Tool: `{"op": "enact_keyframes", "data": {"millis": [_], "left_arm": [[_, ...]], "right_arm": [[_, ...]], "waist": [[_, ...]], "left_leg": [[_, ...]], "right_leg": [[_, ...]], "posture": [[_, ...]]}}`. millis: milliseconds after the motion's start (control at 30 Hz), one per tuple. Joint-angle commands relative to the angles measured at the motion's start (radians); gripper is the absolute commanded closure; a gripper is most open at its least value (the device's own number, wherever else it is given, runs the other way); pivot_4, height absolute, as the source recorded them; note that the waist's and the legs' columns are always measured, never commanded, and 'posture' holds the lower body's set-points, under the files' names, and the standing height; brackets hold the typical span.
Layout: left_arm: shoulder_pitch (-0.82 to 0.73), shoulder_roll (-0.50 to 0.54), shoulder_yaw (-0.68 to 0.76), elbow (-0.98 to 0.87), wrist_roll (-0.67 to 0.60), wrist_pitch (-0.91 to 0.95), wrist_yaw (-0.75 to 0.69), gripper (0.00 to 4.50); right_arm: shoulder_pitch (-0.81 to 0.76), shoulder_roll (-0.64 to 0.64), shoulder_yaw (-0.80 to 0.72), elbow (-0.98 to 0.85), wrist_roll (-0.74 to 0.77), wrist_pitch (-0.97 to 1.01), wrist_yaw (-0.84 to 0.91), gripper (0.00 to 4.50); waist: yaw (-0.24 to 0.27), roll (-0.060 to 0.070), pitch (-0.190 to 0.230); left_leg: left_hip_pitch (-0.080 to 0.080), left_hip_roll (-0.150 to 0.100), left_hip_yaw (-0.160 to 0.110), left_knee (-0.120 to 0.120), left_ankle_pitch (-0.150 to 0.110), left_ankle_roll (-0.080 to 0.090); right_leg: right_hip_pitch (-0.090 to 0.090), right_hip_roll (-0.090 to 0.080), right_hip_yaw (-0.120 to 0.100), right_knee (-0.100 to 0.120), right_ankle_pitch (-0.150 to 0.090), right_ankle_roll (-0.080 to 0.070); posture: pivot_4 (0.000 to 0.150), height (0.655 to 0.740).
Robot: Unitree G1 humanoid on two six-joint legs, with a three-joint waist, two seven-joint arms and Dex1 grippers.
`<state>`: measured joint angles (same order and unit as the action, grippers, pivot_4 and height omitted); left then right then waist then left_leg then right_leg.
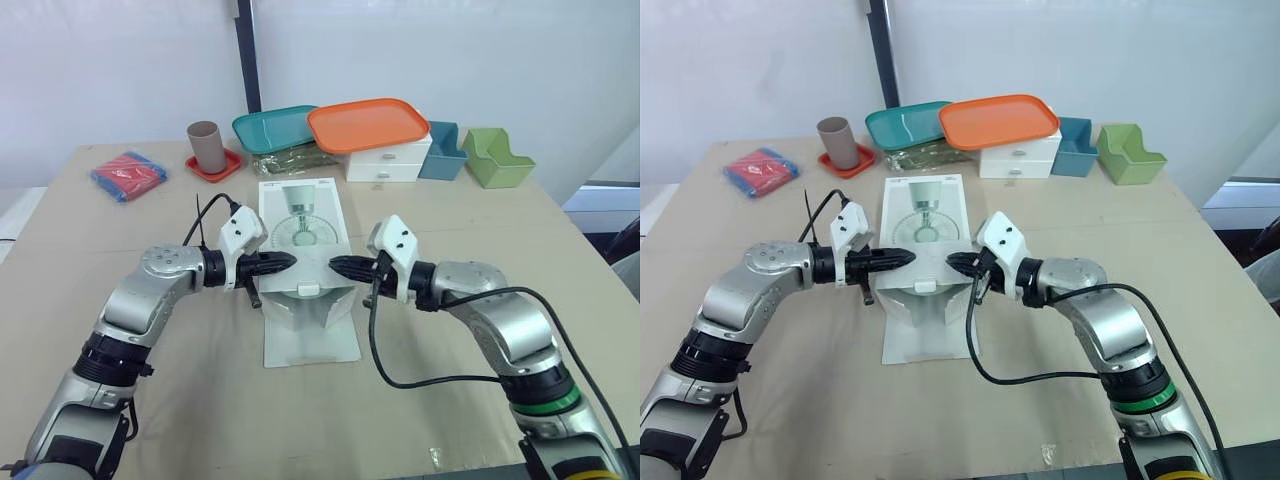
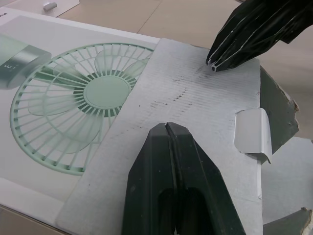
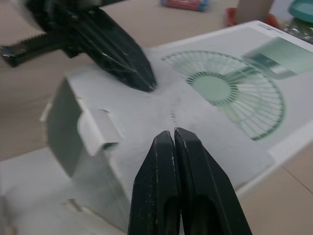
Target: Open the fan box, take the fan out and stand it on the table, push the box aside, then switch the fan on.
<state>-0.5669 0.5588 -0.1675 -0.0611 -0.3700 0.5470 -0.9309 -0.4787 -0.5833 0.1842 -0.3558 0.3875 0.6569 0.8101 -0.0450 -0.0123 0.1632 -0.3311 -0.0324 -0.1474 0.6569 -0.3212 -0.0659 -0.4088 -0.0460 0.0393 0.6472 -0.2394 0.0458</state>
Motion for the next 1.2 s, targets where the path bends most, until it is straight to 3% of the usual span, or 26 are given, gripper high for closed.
{"op": "enact_keyframes", "data": {"millis": [33, 367, 833, 1200], "left_arm": [[-0.001, 0.000, -0.015, -0.002, 0.013, 0.013, -0.012, 4.50], [-0.016, -0.010, -0.012, 0.016, 0.026, 0.012, -0.018, 4.50], [-0.006, -0.004, -0.006, 0.008, 0.020, 0.020, -0.036, 4.50], [-0.010, -0.004, -0.010, 0.009, 0.023, 0.022, -0.045, 4.50]], "right_arm": [[0.015, -0.035, 0.008, -0.139, 0.050, 0.048, 0.040, 4.42], [0.036, -0.044, 0.095, -0.174, -0.046, 0.136, -0.074, 4.42], [0.088, -0.230, 0.006, -0.252, 0.023, 0.289, -0.023, 4.42], [0.106, -0.205, -0.013, -0.030, -0.116, 0.094, -0.089, 4.42]], "waist": [[0.000, 0.000, 0.000], [0.001, -0.001, -0.001], [0.003, -0.001, -0.001], [0.003, -0.001, -0.001]], "left_leg": [[0.000, 0.000, 0.000, 0.000, 0.000, 0.001], [0.001, 0.000, 0.000, 0.000, 0.000, 0.000], [0.000, 0.000, 0.000, 0.001, -0.001, 0.002], [0.001, 0.000, 0.002, 0.001, -0.001, 0.002]], "right_leg": [[0.000, 0.000, 0.000, 0.000, 0.000, 0.000], [0.001, 0.000, 0.000, 0.000, 0.000, 0.001], [0.001, 0.000, 0.000, 0.000, 0.000, 0.001], [0.001, 0.000, 0.001, 0.000, 0.000, 0.001]], "posture": [[0.150, 0.7400], [0.150, 0.7400], [0.150, 0.7400], [0.150, 0.7400]]}}
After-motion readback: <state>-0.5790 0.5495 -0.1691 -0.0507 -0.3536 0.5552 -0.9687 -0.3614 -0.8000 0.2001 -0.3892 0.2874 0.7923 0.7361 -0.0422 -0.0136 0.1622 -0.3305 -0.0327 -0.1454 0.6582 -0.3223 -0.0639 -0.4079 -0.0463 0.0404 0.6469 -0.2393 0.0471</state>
